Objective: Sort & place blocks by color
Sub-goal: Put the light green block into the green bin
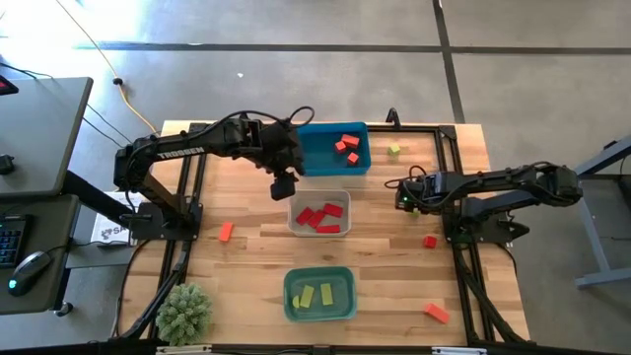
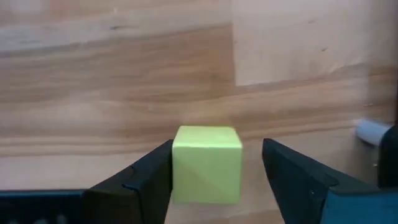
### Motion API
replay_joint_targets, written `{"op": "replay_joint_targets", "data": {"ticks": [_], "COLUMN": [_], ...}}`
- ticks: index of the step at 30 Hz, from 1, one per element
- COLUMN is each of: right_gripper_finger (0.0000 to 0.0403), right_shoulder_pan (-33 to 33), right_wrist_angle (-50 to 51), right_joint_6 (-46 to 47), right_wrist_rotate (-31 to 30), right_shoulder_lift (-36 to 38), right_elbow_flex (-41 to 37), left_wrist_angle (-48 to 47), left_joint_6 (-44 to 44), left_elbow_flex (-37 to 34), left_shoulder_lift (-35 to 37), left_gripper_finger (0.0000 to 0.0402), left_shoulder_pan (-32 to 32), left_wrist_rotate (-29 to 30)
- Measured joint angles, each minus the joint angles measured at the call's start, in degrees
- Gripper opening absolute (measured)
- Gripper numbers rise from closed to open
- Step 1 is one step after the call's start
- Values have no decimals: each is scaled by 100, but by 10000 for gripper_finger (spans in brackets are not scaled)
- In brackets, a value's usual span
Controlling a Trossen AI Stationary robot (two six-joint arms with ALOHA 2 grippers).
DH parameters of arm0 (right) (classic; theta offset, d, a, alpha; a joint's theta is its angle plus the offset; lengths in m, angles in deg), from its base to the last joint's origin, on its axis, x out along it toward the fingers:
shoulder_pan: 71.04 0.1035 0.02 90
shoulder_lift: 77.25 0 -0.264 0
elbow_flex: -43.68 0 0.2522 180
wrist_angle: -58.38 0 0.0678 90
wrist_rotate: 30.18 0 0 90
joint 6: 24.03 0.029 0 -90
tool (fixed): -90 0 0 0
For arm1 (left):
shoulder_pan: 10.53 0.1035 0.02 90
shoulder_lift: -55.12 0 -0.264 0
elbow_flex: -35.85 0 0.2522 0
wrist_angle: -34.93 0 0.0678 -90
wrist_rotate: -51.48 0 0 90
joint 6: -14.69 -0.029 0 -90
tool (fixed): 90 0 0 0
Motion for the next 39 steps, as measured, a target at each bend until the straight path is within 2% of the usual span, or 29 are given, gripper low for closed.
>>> {"op": "replay_joint_targets", "data": {"ticks": [8,12,17,27,31,39], "right_gripper_finger": [106,107,107,107,107,107], "right_shoulder_pan": [0,57,323,1306,1710,2493], "right_wrist_angle": [-149,-221,-273,-699,-1471,-3590], "right_joint_6": [-54,-196,-341,-404,-730,-1553], "right_wrist_rotate": [156,320,427,-444,-876,-1580], "right_shoulder_lift": [11,13,17,17,17,-201], "right_elbow_flex": [4,117,611,1881,2153,2195], "left_wrist_angle": [39,37,32,-68,-68,-66], "left_joint_6": [0,-1,0,-109,-219,-409], "left_elbow_flex": [0,0,0,0,0,0], "left_shoulder_lift": [0,0,0,0,0,0], "left_gripper_finger": [200,200,200,200,200,200], "left_shoulder_pan": [0,0,-2,0,0,0], "left_wrist_rotate": [0,0,0,0,2,2]}}
